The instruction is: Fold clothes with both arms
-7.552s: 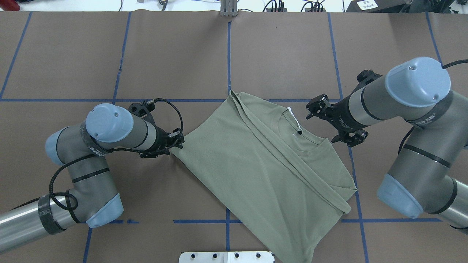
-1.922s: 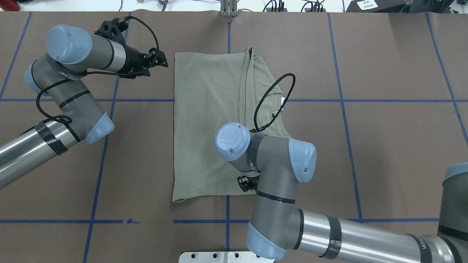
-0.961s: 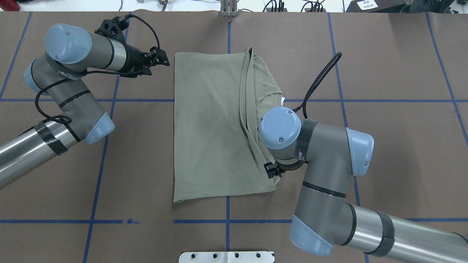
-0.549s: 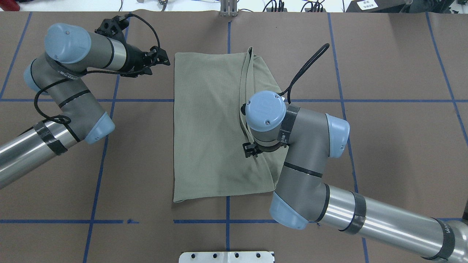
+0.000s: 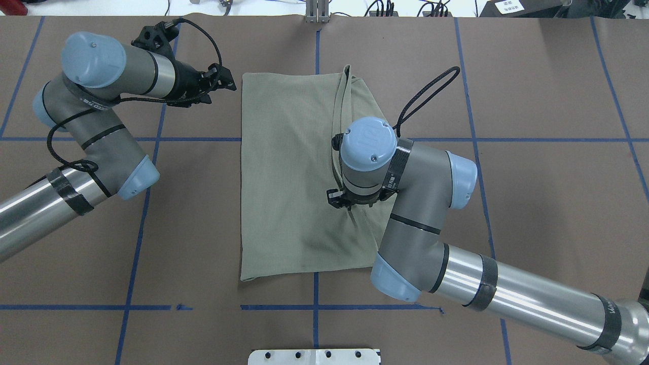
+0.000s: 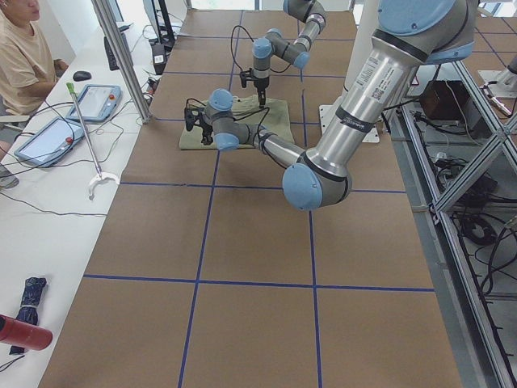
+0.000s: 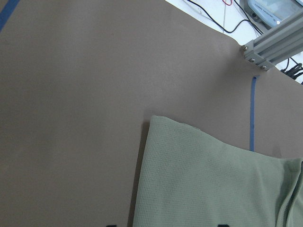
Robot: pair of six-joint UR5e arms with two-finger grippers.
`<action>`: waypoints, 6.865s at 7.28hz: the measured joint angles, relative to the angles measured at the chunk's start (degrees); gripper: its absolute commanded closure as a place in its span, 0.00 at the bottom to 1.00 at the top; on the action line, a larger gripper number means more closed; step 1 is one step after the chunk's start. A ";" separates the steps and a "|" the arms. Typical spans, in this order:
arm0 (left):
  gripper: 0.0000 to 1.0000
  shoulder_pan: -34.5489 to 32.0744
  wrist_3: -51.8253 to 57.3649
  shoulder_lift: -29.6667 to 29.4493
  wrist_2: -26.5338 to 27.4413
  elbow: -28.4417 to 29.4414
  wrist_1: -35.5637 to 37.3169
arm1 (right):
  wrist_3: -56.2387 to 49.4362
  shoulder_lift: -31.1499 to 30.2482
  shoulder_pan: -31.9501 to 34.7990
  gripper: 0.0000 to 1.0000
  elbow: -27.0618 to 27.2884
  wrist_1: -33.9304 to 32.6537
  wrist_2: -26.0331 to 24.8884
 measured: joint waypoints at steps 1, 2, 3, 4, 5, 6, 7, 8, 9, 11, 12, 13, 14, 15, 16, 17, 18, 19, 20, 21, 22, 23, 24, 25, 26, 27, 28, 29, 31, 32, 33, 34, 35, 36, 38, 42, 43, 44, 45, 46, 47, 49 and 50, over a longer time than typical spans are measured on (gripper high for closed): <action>0.23 0.00 -0.05 0.00 0.00 0.00 -0.01 | 0.39 -0.19 0.06 1.00 -0.11 0.18 0.52; 0.23 0.00 -0.12 0.00 0.00 0.00 -0.01 | 0.52 -0.46 0.12 1.00 -0.17 0.23 0.89; 0.23 0.00 -0.25 0.00 0.00 -0.03 0.01 | 0.53 -0.65 0.15 1.00 -0.20 0.26 1.29; 0.23 0.00 -0.42 0.00 0.00 -0.12 0.03 | 0.47 -0.78 0.33 1.00 -0.18 0.29 1.90; 0.23 0.00 -0.51 0.00 0.00 -0.20 0.01 | 0.28 -0.90 0.72 1.00 0.01 0.32 2.90; 0.23 0.00 -0.58 0.00 0.00 -0.23 0.00 | 0.05 -1.66 1.24 1.00 0.87 0.36 3.89; 0.23 0.00 -0.61 0.00 0.00 -0.25 0.01 | 0.01 -3.70 1.59 1.00 3.01 0.41 4.56; 0.23 0.00 -0.68 0.00 0.00 -0.26 0.05 | 0.60 -6.08 1.71 1.00 5.66 0.39 4.93; 0.23 0.00 -0.80 0.00 0.00 -0.26 0.07 | 2.06 -7.44 1.50 0.41 7.25 0.34 4.98; 0.23 0.00 -0.89 0.00 0.00 -0.27 0.08 | 5.57 -8.18 0.86 0.00 7.82 0.35 4.81; 0.23 0.01 -1.04 -0.02 0.00 -0.27 0.08 | 6.27 -8.16 0.80 0.00 7.82 0.35 4.74; 0.23 0.05 -1.29 -0.05 0.00 -0.27 0.07 | 7.15 -8.07 0.78 0.00 7.99 0.37 4.71; 0.23 0.07 -1.49 -0.08 0.00 -0.29 0.08 | 9.74 -8.09 0.71 0.00 8.47 0.43 4.64; 0.23 0.08 -1.58 -0.08 0.00 -0.32 0.07 | 14.45 -8.26 0.44 0.00 9.43 0.49 4.31; 0.23 0.09 -1.62 -0.08 0.00 -0.34 0.08 | 22.06 -8.50 -0.46 0.05 11.04 0.51 3.19; 0.23 0.09 -1.65 -0.09 0.00 -0.35 0.08 | 31.43 -9.05 -2.58 0.08 12.44 0.62 0.10; 0.23 0.09 -1.67 -0.09 0.00 -0.38 0.08 | 39.97 -9.84 -5.14 0.11 13.14 2.04 -3.92; 0.23 0.09 -1.67 -0.09 0.00 -0.41 0.08 | 46.48 -10.79 -6.96 0.11 13.43 4.79 -6.56; 0.23 0.09 -1.67 -0.09 0.00 -0.43 0.07 | 50.46 -11.90 -8.07 0.12 13.53 6.59 -7.93; 0.23 0.09 -1.70 -0.09 0.00 -0.44 0.07 | 52.55 -12.82 -8.57 0.12 13.54 7.37 -8.86; 0.23 0.09 -1.72 -0.09 0.00 -0.55 0.10 | 53.81 -13.38 -8.78 0.13 13.53 7.67 -9.50; 0.23 0.09 -1.70 -0.09 0.02 -0.73 0.18 | 54.64 -13.64 -8.96 0.15 13.51 7.77 -9.78; 0.23 0.09 -1.70 -0.09 0.06 -0.88 0.30 | 55.37 -13.81 -9.26 0.18 13.47 7.81 -9.88; 0.23 0.09 -1.72 -0.09 0.06 -0.93 0.37 | 56.08 -14.15 -9.75 0.27 13.45 7.82 -9.92; 0.23 0.09 -1.70 -0.09 0.03 -0.95 0.41 | 56.69 -14.53 -10.20 0.75 13.46 7.82 -9.91; 0.23 0.09 -1.70 -0.09 0.01 -0.97 0.42 | 57.12 -14.66 -10.46 1.00 13.50 7.82 -9.88; 0.23 0.09 -1.74 -0.09 0.02 -0.97 0.42 | 57.55 -14.69 -10.57 1.00 13.58 7.83 -9.79; 0.23 0.09 -1.75 -0.09 0.06 -1.03 0.45 | 57.70 -14.75 -10.58 1.00 13.62 7.83 -9.70; 0.23 0.14 -1.73 -0.07 0.03 -1.27 0.55 | 57.52 -14.93 -10.54 1.00 14.66 7.80 -9.33; 0.23 0.25 -2.12 0.41 0.01 -1.93 0.59 | 57.44 -15.33 -10.46 1.00 15.84 7.77 -8.96; 0.23 0.70 -4.22 1.74 -0.48 -3.86 0.56 | 57.45 -16.02 -10.43 1.00 17.11 7.75 -8.70; 0.24 3.00 -9.04 3.85 -1.32 -7.55 0.51 | 57.60 -16.78 -10.46 1.00 18.16 7.74 -8.70; 0.25 7.18 -14.32 6.78 -0.73 -12.51 0.57 | 57.77 -17.16 -10.49 1.00 18.66 7.74 -8.78; 0.27 11.57 -18.91 10.71 0.88 -18.22 0.81 | 57.79 -17.27 -10.55 1.00 18.83 7.71 -8.75; 0.30 20.45 -24.53 16.68 4.05 -25.26 3.24 | 57.70 -17.25 -10.56 1.00 18.92 7.70 -8.18; 0.33 31.54 -23.71 17.93 10.28 -32.11 18.01 | 57.66 -17.15 -10.54 1.00 19.29 7.67 -7.79; 0.33 32.72 -23.61 17.68 11.60 -31.22 18.55 | 57.65 -17.22 -10.54 1.00 19.33 7.66 -7.80; 0.39 33.26 -23.60 17.49 12.54 -30.57 18.72 | 57.66 -17.26 -10.53 1.00 19.36 7.65 -7.84; 0.58 33.49 -23.70 17.36 13.33 -30.12 18.77 | 57.66 -17.29 -10.51 1.00 19.37 7.65 -7.86; 1.00 33.58 -23.94 17.17 13.69 -29.84 18.81 | 57.66 -17.30 -10.50 1.00 19.38 7.65 -7.87; 1.00 33.61 -24.13 16.95 13.82 -29.71 18.85 | 57.65 -17.30 -10.51 1.00 19.38 7.65 -7.87; 1.00 33.58 -24.25 16.79 13.84 -29.70 18.88 | 57.66 -17.31 -10.53 1.00 19.41 7.66 -7.87; 1.00 33.46 -24.26 16.81 13.71 -30.08 18.91 | 57.67 -17.25 -10.53 1.00 19.47 7.68 -7.87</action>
